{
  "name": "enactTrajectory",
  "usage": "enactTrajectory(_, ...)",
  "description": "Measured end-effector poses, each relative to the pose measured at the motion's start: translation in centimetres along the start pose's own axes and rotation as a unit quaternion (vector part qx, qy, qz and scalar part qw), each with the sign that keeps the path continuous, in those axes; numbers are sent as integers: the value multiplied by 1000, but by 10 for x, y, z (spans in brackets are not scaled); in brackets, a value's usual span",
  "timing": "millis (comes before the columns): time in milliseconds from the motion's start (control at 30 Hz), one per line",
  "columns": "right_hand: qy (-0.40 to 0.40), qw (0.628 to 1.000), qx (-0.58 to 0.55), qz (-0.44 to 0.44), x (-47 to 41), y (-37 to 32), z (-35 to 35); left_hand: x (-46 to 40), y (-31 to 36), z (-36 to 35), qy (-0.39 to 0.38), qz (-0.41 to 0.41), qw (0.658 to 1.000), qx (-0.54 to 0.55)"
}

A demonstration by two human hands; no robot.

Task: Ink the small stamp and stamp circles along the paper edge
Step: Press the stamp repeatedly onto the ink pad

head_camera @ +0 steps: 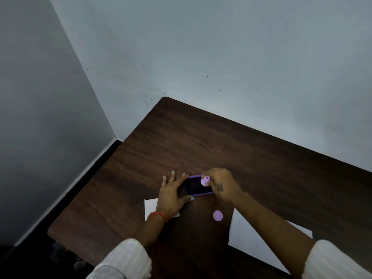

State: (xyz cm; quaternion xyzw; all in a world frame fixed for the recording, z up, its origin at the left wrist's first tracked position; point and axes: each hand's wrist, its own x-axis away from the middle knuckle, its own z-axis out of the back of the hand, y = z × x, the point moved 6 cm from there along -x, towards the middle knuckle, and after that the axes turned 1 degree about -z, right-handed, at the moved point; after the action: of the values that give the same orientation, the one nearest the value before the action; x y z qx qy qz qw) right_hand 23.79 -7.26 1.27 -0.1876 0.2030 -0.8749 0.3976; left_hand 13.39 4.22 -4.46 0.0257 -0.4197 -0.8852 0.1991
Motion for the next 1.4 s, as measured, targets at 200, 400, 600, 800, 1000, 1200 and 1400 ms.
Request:
enactTrajectory(200,6,995,101,22,4,0,-18,-1,-1,-2,-5,4,1000,-11)
enactTrajectory(400,9,993,94,67,3,2,-17,-2,-4,-3,-5,7,1000,-7)
enactTrajectory(600,33,991,111,60,5,3,-20,-3,-5,-5,-5,9,1000,-2)
enactTrajectory(800,27,999,-27,-24,2,11,2,-1,-2,-2,-5,0,1000,7)
enactTrajectory(1000,-23,994,98,44,18,10,-13,-1,-2,-2,-2,-1,1000,2)
enactTrajectory(1200,28,994,100,20,16,8,-17,-2,-2,-3,0,0,1000,-6)
enactTrajectory(1400,-53,975,164,142,15,7,-19,-1,-1,-3,1,-8,1000,-13)
